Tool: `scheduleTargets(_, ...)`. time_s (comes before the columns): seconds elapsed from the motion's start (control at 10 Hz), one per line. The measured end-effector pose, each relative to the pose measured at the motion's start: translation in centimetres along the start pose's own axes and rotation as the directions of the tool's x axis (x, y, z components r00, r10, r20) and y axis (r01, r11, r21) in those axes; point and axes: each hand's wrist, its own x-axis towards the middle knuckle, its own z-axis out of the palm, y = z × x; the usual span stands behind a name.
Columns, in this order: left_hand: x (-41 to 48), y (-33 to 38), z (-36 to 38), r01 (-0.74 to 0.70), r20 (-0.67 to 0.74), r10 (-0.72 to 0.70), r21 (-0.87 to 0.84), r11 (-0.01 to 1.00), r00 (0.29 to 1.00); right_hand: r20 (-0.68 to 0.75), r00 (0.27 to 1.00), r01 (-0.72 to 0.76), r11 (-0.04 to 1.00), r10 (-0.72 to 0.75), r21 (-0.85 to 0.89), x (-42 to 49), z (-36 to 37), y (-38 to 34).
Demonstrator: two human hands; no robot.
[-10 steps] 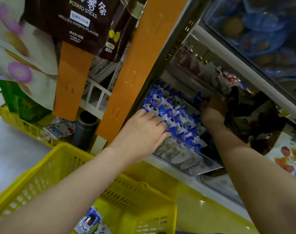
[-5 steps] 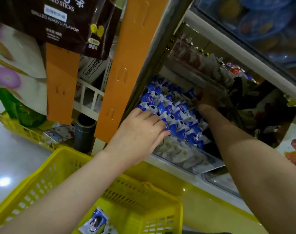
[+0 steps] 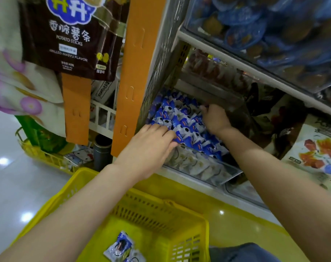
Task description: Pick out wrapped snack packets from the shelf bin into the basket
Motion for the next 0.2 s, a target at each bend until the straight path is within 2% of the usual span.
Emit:
scheduleTargets(0.1,-2.4,0.5,-2.3,0.023,-0.127,-0.041,-0.143,0.99,0.991,-0.172,0.96,0.256,0.939,-0.22,0.231,-5.5,-0.8,-2.3)
scheduleTargets(0.2,-7.4,1.1,-4.9,0.057,-0.342,-0.246,-0.48,0.875,0.907,-0.332,0.851,0.521,0.738,-0.408,0.429,-13.1,-2.6,-3.1)
